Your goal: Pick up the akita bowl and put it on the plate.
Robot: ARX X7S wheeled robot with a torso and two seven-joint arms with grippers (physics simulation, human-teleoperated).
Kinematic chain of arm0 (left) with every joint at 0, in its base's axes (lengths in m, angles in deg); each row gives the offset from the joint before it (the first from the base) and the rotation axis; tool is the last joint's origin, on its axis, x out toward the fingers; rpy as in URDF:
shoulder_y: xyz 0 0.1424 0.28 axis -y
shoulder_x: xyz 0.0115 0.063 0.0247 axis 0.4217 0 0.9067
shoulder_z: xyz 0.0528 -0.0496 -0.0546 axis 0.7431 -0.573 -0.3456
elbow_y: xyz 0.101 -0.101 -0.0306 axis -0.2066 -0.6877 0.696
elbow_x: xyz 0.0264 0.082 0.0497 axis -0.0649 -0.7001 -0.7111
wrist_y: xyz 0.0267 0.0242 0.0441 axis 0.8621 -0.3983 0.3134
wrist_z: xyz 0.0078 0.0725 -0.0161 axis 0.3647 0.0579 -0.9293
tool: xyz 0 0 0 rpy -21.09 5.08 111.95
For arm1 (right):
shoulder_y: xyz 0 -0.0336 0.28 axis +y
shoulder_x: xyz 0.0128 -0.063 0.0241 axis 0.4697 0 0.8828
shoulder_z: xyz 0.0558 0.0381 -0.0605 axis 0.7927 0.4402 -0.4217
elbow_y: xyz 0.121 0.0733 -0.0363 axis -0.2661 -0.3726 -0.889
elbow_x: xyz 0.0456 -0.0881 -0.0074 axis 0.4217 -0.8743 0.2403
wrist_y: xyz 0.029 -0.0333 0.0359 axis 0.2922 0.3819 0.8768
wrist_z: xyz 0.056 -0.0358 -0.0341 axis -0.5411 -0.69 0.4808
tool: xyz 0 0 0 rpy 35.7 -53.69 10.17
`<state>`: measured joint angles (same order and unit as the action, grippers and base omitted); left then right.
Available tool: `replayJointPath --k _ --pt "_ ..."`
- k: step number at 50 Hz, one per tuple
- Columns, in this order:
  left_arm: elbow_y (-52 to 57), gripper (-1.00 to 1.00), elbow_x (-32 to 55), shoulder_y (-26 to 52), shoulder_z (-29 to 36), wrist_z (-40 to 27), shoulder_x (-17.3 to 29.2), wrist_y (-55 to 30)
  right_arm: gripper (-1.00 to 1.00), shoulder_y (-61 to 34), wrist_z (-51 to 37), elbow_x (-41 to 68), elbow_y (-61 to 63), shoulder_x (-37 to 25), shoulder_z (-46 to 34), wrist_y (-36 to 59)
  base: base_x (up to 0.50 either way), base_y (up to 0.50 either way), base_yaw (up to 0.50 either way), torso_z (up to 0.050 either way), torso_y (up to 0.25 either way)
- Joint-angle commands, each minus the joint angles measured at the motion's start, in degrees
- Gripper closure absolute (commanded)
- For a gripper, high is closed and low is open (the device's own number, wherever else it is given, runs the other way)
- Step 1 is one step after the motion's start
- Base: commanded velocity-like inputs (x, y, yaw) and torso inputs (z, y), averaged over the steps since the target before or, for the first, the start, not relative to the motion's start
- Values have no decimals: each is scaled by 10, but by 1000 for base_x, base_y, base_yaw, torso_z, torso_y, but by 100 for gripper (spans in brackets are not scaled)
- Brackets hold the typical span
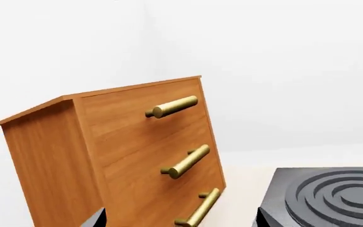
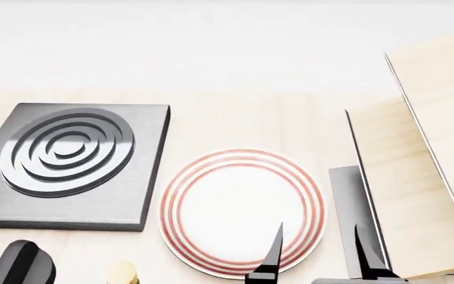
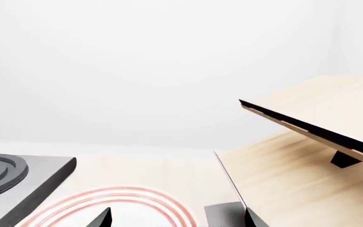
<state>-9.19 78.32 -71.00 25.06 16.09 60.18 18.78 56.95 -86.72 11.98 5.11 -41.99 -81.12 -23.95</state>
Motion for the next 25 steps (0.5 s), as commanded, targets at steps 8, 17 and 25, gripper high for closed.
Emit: replayJointPath --k 8,17,25 --pt "0 -100 -5 -24 -17 2 23 -26 -100 -5 -3 -2 -12 1 -8 -2 0 0 0 0 0" --pt "-1 -100 4 -25 -13 15 31 -45 -100 -9 -3 0 -21 0 -9 -5 0 0 0 0 0" --pt "16 -100 30 -30 -19 37 45 -87 -100 -11 -4 0 -29 1 -13 -8 0 0 0 0 0"
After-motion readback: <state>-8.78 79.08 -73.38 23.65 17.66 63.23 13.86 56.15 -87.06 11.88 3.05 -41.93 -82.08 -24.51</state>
